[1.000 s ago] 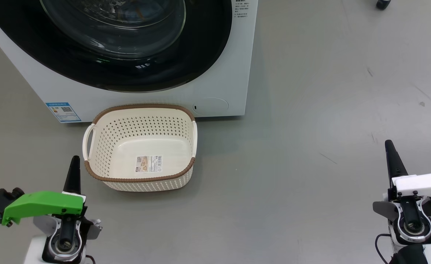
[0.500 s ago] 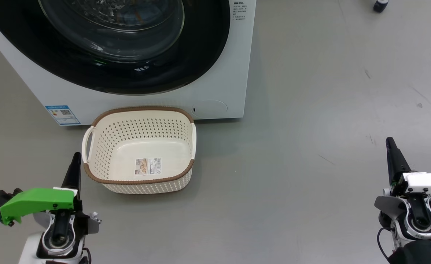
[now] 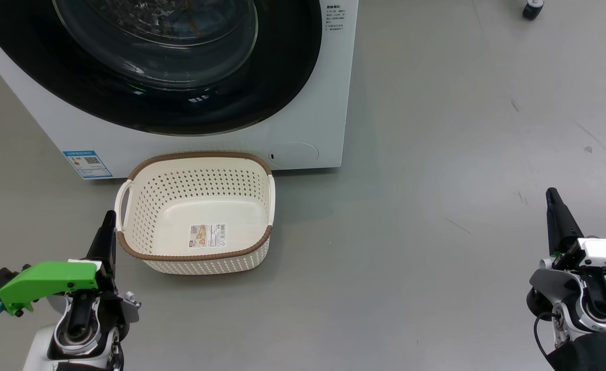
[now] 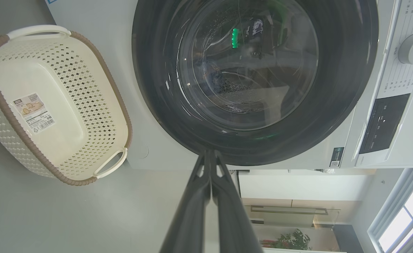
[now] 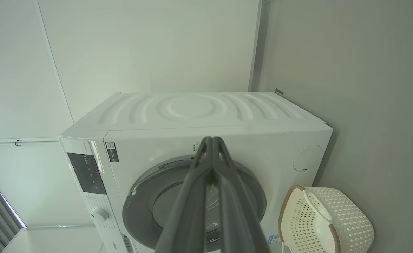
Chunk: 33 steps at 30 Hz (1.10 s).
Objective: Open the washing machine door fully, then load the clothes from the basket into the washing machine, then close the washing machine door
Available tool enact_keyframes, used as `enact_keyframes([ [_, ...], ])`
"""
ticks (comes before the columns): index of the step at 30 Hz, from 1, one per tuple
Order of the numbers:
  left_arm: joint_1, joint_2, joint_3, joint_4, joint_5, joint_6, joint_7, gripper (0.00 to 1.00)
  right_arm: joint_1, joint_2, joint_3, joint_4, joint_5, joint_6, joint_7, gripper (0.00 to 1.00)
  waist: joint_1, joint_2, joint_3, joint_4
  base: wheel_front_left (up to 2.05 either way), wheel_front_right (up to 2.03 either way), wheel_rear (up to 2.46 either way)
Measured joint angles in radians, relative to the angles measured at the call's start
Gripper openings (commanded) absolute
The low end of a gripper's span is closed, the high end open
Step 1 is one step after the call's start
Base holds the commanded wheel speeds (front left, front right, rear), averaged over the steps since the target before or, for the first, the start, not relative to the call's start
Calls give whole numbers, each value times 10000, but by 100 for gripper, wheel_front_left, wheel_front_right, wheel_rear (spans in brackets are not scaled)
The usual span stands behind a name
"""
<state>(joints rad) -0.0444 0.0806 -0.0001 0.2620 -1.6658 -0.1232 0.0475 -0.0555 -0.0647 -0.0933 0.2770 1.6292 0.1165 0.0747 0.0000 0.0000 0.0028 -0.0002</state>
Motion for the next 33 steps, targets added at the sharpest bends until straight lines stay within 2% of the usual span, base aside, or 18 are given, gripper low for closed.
enact_keyframes([
  [33,-24,0,21,140,0,0,44,0,-10,8,-23,0,0,2,44,0,0,0,-1,1,0,0,0],
])
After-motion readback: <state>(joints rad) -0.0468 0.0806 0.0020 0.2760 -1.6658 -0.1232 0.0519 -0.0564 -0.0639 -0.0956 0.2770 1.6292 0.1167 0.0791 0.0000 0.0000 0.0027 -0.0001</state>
